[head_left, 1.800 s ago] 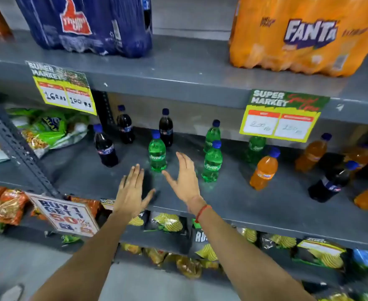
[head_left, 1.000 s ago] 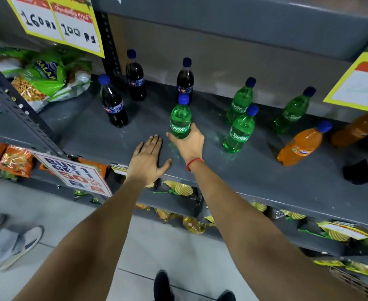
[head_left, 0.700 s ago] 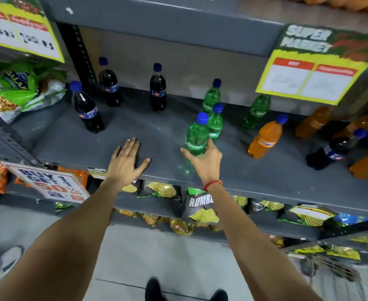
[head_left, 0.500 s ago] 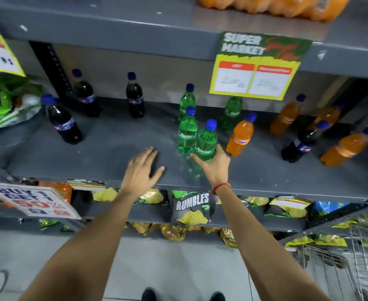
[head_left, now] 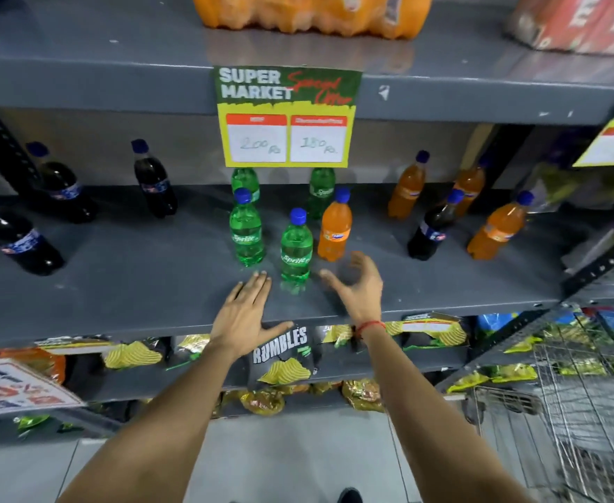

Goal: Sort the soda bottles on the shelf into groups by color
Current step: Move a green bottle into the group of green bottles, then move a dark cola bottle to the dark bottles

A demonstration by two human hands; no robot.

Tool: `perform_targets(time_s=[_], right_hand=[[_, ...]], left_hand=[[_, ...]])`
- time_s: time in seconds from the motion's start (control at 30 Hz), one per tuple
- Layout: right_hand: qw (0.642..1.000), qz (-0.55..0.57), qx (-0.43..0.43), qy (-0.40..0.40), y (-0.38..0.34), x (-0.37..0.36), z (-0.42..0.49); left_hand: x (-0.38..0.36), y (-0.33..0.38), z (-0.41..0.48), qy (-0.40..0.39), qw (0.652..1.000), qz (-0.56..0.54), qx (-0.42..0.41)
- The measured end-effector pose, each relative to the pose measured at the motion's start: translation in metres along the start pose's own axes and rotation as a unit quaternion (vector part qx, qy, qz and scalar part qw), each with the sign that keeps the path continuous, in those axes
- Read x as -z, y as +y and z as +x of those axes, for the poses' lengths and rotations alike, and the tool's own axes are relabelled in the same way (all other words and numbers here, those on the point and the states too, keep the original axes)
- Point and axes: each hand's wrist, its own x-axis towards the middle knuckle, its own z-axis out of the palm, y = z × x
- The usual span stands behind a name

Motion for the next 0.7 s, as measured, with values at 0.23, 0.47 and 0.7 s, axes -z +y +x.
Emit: perform_targets(time_s=[0.23,0.47,0.7], right_hand=[[0.97,-0.04,-0.178,0.162,0.041,0.099,0.064],[0.977,-0.007,-0.187,0.105,0.031,0.112,0.111],[0.981,-0.047,-0.124,0.142,0.022,0.106,0.078]], left_hand=[[-0.005,0.003,0.002,0.023,1.0,0.0,-0.001],[-0.005,0.005,0.004,0.031,0.999,-0.016,0.002],[-0.007,0.005,0.004,0.029,0.999,-0.015,0.003]])
